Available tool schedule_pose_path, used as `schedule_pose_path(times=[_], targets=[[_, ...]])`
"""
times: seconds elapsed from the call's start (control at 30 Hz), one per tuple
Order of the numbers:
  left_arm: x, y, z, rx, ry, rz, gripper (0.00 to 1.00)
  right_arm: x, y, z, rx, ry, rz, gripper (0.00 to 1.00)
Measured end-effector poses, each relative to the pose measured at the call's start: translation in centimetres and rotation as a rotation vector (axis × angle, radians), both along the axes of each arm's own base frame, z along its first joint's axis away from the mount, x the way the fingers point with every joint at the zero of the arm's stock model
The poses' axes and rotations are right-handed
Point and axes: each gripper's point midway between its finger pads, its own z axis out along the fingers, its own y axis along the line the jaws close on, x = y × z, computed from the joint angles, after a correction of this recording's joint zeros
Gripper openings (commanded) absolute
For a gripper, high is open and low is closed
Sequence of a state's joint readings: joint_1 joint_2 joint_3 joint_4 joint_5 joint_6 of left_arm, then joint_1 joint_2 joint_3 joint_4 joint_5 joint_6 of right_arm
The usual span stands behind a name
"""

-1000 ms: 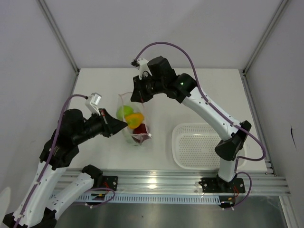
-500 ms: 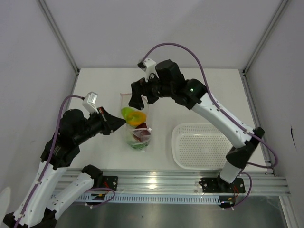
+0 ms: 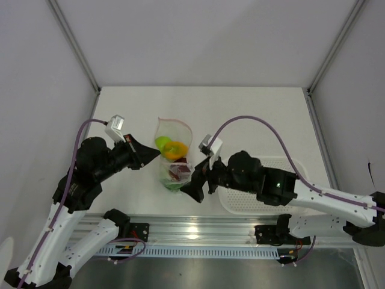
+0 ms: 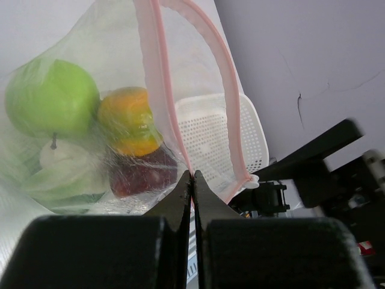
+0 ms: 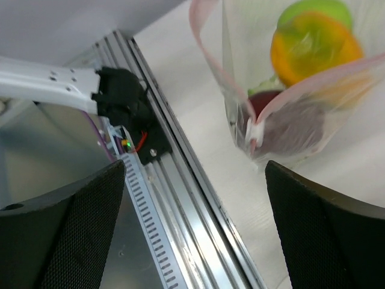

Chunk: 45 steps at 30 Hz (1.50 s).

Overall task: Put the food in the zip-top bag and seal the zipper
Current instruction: Adjust the zipper food storage bag at the center of the board, then zip the zipper food storage bag at the center of the board.

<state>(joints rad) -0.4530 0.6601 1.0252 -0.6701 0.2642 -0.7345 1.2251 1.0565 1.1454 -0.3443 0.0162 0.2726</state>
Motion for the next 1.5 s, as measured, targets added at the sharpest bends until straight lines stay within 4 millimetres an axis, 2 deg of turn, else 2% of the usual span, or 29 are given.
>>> schedule_pose_path(times=[0.07,0.13,0.2,0.27,0.37,0.6,0.67,0.77,0.87,0.93,1.07,1.2,1.27,1.3,1.37,1.4,1.5], targets=[[0.0,0.0,0.0,0.000,0.000,0.000,0.01,-0.7,0.6,-2.6,-0.028,-0.007,-0.013,0.96],[0.0,0.0,0.0,-0.001,-0.001,0.000,0.01,-0.9,1.0,-5.2,-0.057,-0.014,-0.038,0.87],[0.0,0.0,0.1,-0.001,-0.002,0.000,0.01,-0.3,1.3,-6.8,-0.066,-0.024,-0.083,0.80],[0.0,0.0,0.1,-0.001,-0.003,0.000,0.01,0.5,1.6,-7.6,-0.051,-0.043,-0.131,0.78],[0.0,0.0,0.1,-0.001,-0.003,0.000,0.00,1.7,1.9,-7.6,-0.006,-0.072,-0.201,0.76],[0.0,0.0,0.1,-0.001,-0.003,0.000,0.00,3.8,2.4,-5.4,0.117,-0.129,-0.301,0.69],[0.0,0.0,0.1,-0.001,-0.004,-0.001,0.01,4.3,2.8,-5.4,0.128,-0.133,-0.312,0.66],[0.1,0.0,0.1,-0.001,-0.004,-0.001,0.01,4.8,3.2,-5.9,0.125,-0.134,-0.321,0.56],[0.1,0.0,0.1,-0.001,-0.004,-0.001,0.01,5.0,3.4,-6.6,0.122,-0.131,-0.327,0.54],[0.2,-0.1,0.1,-0.001,-0.004,-0.001,0.01,5.0,3.3,-7.0,0.123,-0.130,-0.327,0.47],[0.4,-0.2,0.0,0.000,-0.003,-0.002,0.01,5.2,3.0,-8.1,0.114,-0.141,-0.340,0.00],[0.6,-0.3,0.0,0.007,-0.011,-0.004,0.01,5.7,2.9,-8.1,0.105,-0.159,-0.342,0.00],[0.8,-0.1,0.0,0.024,-0.022,0.002,0.08,6.1,2.9,-7.7,0.091,-0.177,-0.331,0.00],[0.9,0.1,0.1,0.034,-0.030,0.010,0.22,6.3,2.9,-7.5,0.087,-0.185,-0.325,0.00],[1.1,0.5,0.7,0.056,-0.062,0.022,0.44,6.7,2.9,-6.9,0.080,-0.203,-0.302,0.00],[1.2,0.7,1.1,0.066,-0.079,0.029,0.63,6.9,2.9,-6.7,0.078,-0.206,-0.287,0.00],[1.4,1.7,1.8,0.098,-0.128,0.065,0.85,7.6,2.3,-6.2,0.062,-0.211,-0.234,0.00]])
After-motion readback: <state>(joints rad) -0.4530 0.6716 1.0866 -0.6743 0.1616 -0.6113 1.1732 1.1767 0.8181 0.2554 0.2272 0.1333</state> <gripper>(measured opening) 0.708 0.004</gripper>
